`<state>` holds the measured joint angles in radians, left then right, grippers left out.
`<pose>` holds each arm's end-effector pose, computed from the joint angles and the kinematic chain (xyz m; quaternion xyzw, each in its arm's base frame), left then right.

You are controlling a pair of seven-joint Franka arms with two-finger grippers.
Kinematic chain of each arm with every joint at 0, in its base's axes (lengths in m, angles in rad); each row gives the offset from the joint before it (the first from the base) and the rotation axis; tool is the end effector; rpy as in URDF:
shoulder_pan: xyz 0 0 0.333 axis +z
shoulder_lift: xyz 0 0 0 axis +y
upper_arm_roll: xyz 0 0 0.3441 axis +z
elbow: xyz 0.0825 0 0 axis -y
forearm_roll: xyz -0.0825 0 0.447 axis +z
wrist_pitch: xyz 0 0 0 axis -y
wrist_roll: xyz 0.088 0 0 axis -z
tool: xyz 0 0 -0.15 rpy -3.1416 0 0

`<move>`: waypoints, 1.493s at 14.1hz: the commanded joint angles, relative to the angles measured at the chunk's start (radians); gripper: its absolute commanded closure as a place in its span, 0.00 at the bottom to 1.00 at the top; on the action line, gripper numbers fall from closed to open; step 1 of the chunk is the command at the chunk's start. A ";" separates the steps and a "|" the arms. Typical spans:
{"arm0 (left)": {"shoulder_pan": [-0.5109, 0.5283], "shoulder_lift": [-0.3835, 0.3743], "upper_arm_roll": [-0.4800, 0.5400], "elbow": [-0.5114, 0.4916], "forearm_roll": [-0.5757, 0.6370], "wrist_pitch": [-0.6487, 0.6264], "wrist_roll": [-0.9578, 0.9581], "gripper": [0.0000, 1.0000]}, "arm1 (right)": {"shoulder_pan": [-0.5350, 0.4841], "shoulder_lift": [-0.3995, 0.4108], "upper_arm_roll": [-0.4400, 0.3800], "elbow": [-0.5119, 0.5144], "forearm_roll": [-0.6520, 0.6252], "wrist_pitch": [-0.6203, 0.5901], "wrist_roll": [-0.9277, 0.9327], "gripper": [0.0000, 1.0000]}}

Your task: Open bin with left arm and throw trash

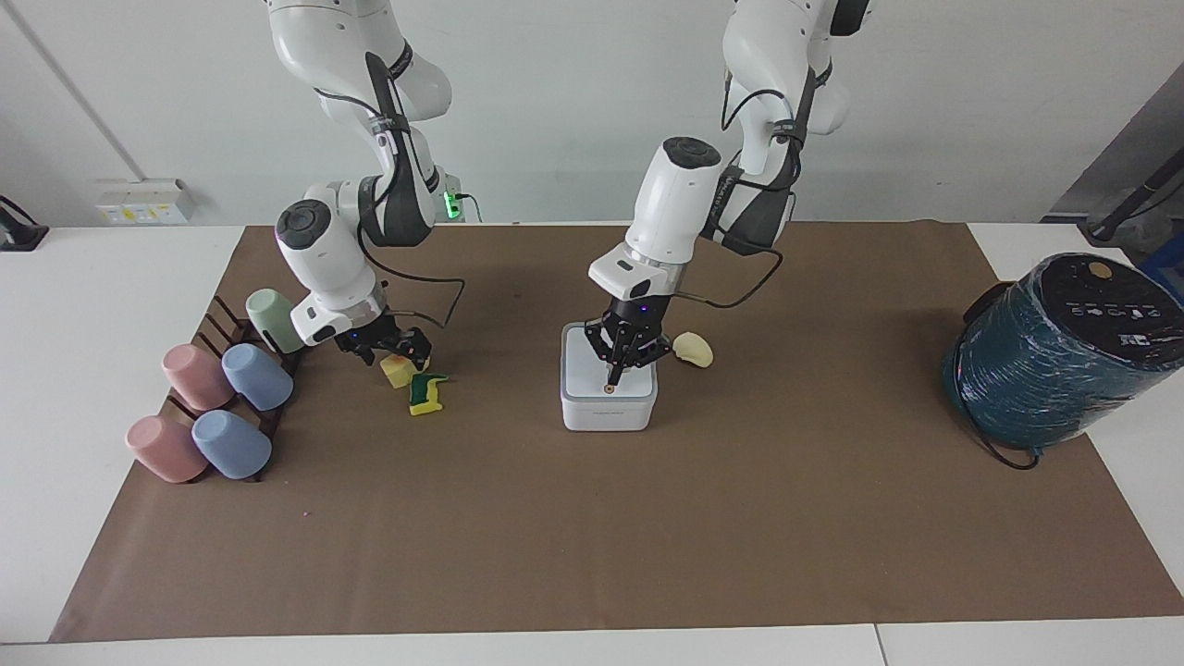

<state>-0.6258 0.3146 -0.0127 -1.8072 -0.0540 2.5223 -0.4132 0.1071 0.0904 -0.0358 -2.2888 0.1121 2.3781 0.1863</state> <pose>0.6009 -0.4463 0.3672 0.9756 -0.0911 0.1611 0.1185 0.5679 0.0449 0.2521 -0.9945 0.0977 0.0052 0.0367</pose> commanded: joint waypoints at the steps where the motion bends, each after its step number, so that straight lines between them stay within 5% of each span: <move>1: -0.025 -0.022 0.016 -0.055 -0.012 0.016 0.008 1.00 | -0.012 -0.014 0.005 -0.020 0.020 0.024 -0.021 1.00; 7: -0.032 -0.026 0.017 -0.046 -0.012 -0.034 0.005 1.00 | -0.010 -0.006 0.007 0.023 0.020 -0.014 -0.016 1.00; 17: -0.037 -0.035 0.017 -0.095 -0.010 -0.068 0.030 1.00 | -0.001 -0.084 0.007 0.411 0.066 -0.428 0.048 1.00; 21: -0.048 -0.063 0.022 -0.066 -0.007 -0.141 0.024 1.00 | 0.026 -0.069 0.007 0.471 0.092 -0.427 0.108 1.00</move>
<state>-0.6500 0.2854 -0.0077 -1.8319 -0.0540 2.4539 -0.3958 0.1224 -0.0050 -0.0320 -1.8512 0.1789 1.9550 0.2630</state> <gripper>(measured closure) 0.987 0.912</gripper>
